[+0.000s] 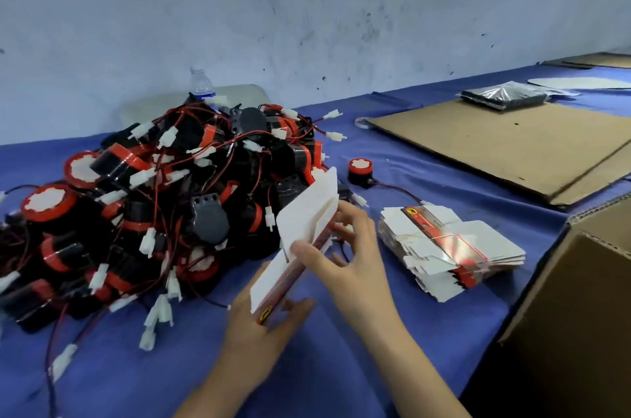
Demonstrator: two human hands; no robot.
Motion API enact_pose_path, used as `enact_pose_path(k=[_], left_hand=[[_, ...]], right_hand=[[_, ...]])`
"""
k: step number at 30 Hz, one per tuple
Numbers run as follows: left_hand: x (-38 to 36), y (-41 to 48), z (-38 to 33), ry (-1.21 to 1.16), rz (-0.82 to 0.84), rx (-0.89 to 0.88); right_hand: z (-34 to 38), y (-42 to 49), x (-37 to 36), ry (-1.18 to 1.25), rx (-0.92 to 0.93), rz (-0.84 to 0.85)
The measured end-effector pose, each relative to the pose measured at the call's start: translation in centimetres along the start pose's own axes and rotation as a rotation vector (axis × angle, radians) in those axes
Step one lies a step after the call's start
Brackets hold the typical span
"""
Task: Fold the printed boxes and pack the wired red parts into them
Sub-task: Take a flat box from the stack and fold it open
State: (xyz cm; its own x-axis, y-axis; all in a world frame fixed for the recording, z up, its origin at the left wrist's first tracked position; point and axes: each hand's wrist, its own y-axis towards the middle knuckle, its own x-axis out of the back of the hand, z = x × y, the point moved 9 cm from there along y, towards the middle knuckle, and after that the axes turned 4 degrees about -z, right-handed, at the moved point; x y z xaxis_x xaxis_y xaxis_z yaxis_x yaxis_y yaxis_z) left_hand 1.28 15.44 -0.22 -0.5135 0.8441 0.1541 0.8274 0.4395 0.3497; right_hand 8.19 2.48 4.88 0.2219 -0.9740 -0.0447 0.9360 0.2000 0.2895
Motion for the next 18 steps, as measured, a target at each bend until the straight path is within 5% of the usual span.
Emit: enact_pose_path(k=[5, 12, 15, 18], left_hand=[[0.7, 0.1, -0.2, 0.02, -0.085, -0.044], [-0.5, -0.5, -2.5, 0.022, 0.044, -0.249], [1.0, 0.1, -1.1, -0.101, -0.079, -0.1], [2.4, 0.7, -1.7, -0.004, -0.185, -0.176]], right_hand=[[0.8, -0.1, -0.9, 0.104, 0.065, 0.058], [1.8, -0.2, -1.0, 0.071, 0.137, 0.176], [1.8, -1.2, -2.2, 0.029, 0.096, 0.366], [0.9, -3.6, -4.7, 0.106, -0.065, 0.691]])
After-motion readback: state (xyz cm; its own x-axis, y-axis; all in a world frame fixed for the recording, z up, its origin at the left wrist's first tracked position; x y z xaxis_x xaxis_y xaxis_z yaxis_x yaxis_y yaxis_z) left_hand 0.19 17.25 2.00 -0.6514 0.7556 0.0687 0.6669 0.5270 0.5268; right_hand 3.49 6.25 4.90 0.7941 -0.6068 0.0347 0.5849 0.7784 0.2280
